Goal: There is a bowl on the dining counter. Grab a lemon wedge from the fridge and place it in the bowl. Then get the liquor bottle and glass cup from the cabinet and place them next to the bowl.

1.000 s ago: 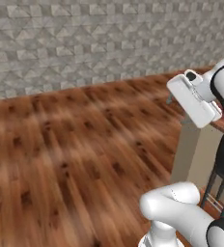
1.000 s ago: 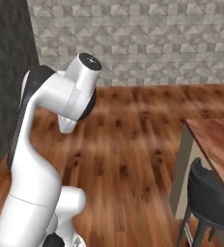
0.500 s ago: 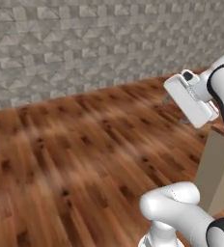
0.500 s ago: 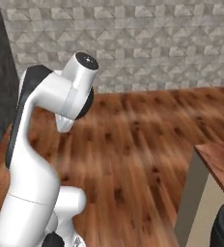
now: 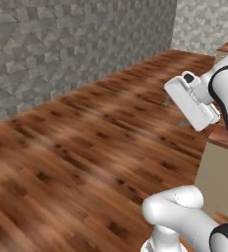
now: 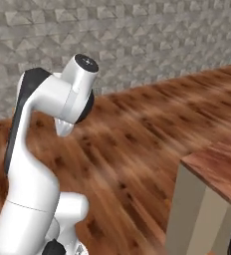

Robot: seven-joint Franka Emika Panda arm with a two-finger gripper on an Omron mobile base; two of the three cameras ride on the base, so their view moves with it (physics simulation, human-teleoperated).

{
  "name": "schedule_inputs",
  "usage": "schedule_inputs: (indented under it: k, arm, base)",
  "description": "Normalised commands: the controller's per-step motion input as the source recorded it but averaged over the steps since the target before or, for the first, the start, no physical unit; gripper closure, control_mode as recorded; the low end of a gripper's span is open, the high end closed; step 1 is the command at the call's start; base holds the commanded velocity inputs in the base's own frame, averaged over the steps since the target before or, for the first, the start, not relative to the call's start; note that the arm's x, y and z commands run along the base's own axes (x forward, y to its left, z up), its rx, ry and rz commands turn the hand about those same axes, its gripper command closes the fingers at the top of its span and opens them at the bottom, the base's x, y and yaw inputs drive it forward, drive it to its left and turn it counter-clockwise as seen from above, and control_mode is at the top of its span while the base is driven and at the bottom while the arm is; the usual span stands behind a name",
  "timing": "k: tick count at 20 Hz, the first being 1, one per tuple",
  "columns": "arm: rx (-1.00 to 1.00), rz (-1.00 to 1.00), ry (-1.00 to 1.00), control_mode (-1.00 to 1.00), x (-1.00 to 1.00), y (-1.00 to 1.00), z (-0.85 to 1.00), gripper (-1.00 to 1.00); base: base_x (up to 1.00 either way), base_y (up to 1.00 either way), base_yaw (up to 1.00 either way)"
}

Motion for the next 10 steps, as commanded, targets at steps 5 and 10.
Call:
schedule_inputs:
  k: [5,10]
  arm:
    - [0.0,0.0,0.0,1.0,0.0,0.0,0.0,-1.0]
    - [0.0,0.0,0.0,1.0,0.0,0.0,0.0,-1.0]
  base:
    - [0.89,0.77,-0.64]
    - [0.93,0.72,-0.64]
